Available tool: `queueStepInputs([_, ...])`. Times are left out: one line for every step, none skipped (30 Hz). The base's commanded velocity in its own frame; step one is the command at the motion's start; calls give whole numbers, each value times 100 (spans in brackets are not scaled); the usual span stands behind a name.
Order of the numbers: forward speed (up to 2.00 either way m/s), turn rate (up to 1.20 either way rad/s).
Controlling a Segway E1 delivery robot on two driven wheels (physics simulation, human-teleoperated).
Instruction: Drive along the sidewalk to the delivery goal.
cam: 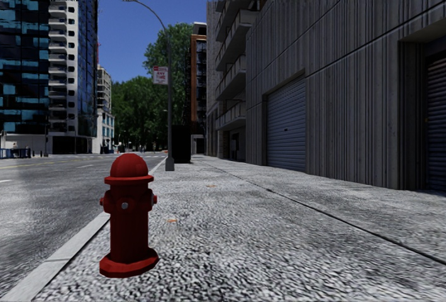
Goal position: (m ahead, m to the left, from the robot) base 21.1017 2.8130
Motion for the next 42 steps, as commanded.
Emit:
queueStepInputs([-43,-68])
queueStepInputs([-43,-68])
queueStepInputs([-42,-68])
queueStepInputs([-38,-68])
queueStepInputs([-5,-68])
queueStepInputs([0,-68])
queueStepInputs([0,-68])
queueStepInputs([0,-68])
queueStepInputs([0,-68])
queueStepInputs([0,-68])
queueStepInputs([0,-68])
queueStepInputs([0,-68])
queueStepInputs([0,-68])
queueStepInputs([0,-68])
queueStepInputs([10,-68])
queueStepInputs([10,-68])
queueStepInputs([24,-68])
queueStepInputs([30,-68])
queueStepInputs([35,-68])
queueStepInputs([37,-68])
queueStepInputs([43,-68])
queueStepInputs([46,-68])
queueStepInputs([48,-68])
queueStepInputs([49,-68])
queueStepInputs([49,-68])
queueStepInputs([50,-68])
queueStepInputs([50,-68])
queueStepInputs([50,-68])
queueStepInputs([51,-68])
queueStepInputs([51,-52])
queueStepInputs([51,-5])
queueStepInputs([51,0])
queueStepInputs([51,0])
queueStepInputs([51,0])
queueStepInputs([51,0])
queueStepInputs([51,0])
queueStepInputs([51,0])
queueStepInputs([51,0])
queueStepInputs([51,2])
queueStepInputs([51,10])
queueStepInputs([51,16])
queueStepInputs([51,19])
